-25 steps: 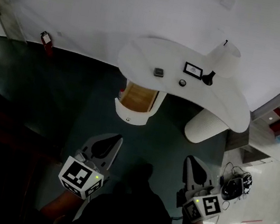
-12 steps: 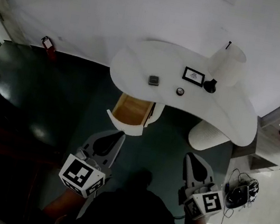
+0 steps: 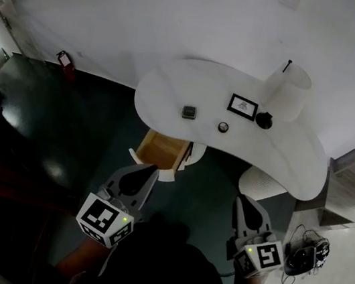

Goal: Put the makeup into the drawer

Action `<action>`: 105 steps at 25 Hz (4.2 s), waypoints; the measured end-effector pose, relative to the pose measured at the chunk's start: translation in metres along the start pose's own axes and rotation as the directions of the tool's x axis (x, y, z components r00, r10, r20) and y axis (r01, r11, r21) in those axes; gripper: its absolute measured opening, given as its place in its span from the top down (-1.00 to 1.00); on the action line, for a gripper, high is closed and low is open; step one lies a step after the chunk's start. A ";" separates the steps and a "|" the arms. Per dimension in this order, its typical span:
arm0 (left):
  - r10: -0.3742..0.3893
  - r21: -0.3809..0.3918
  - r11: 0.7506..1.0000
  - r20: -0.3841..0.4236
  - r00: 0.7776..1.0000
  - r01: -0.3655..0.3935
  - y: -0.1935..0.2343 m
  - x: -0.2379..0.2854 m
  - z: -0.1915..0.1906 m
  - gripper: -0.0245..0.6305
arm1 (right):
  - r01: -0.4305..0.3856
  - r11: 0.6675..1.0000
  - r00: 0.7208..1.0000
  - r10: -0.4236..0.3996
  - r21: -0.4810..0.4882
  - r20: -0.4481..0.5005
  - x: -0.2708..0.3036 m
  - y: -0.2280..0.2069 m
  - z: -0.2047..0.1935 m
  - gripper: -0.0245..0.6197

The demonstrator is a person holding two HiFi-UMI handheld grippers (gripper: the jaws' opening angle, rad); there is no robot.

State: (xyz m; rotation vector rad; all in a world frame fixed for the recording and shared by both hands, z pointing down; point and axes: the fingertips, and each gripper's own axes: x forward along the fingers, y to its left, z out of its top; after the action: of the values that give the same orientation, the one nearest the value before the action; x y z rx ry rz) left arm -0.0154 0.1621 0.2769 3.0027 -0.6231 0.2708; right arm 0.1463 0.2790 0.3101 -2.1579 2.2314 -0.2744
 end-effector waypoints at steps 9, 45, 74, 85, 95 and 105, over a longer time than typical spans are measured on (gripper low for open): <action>-0.002 -0.009 1.000 -0.017 1.000 0.002 0.038 0.042 0.001 0.89 | -0.024 1.000 0.999 0.024 -0.001 -0.035 0.046 -0.017 0.000 0.87; -0.015 -0.114 0.993 -0.006 1.000 0.014 0.233 0.136 -0.002 0.89 | -0.308 0.946 0.896 0.251 -0.105 -0.366 0.357 -0.016 -0.027 0.86; 0.163 -0.209 0.964 -0.016 0.986 -0.163 0.241 0.148 -0.027 0.89 | -0.663 0.728 0.535 0.297 -0.175 -0.791 0.450 -0.061 -0.176 0.19; 0.210 -0.240 0.946 -0.064 0.976 -0.219 0.242 0.139 -0.045 0.89 | -0.745 0.647 0.406 0.245 -0.163 -0.881 0.473 -0.082 -0.225 0.07; 0.222 -0.242 0.940 -0.096 0.970 -0.240 0.245 0.140 -0.052 0.89 | -0.791 0.587 0.337 0.184 -0.172 -0.923 0.482 -0.095 -0.255 0.05; 0.238 -0.242 0.936 -0.105 0.966 -0.257 0.249 0.133 -0.053 0.89 | -0.809 0.569 0.287 0.158 -0.150 -0.945 0.489 -0.095 -0.266 0.05</action>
State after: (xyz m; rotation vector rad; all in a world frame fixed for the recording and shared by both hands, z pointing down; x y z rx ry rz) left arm -0.0036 -0.1122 0.3602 2.6564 -0.9520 0.2882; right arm 0.1831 -0.1805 0.6367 -1.1838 4.0325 -0.8757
